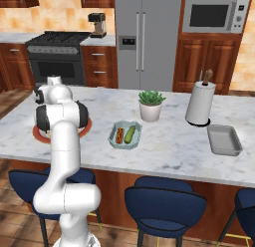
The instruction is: Place one cooked food and one vegetable from the large plate to each tupperware container.
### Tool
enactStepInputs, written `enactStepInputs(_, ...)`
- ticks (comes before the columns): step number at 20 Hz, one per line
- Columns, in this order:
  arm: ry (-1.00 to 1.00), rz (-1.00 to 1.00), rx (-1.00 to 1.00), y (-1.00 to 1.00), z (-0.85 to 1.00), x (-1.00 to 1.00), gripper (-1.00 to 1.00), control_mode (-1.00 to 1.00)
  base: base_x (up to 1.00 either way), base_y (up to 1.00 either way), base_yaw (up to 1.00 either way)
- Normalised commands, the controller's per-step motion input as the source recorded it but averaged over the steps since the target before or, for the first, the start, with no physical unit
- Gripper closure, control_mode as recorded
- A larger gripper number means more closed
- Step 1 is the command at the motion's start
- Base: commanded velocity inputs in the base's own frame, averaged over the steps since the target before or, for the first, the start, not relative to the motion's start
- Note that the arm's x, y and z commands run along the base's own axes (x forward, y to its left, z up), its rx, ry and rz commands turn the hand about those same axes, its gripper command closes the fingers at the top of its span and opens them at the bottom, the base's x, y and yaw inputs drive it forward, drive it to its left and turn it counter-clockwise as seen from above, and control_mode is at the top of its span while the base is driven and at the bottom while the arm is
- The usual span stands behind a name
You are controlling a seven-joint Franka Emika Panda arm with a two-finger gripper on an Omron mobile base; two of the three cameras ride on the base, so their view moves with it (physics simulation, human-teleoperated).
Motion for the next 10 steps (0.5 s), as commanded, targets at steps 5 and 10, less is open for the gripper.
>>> enactStepInputs(5, 0.00, 0.00, -0.01, 0.00, -0.31, -0.01, -1.00, -1.00, 0.00, 0.00, 0.00)
enactStepInputs(10, -0.01, 0.00, 0.00, 0.00, -0.16, 0.00, -1.00, -1.00, 0.00, 0.00, 0.00)
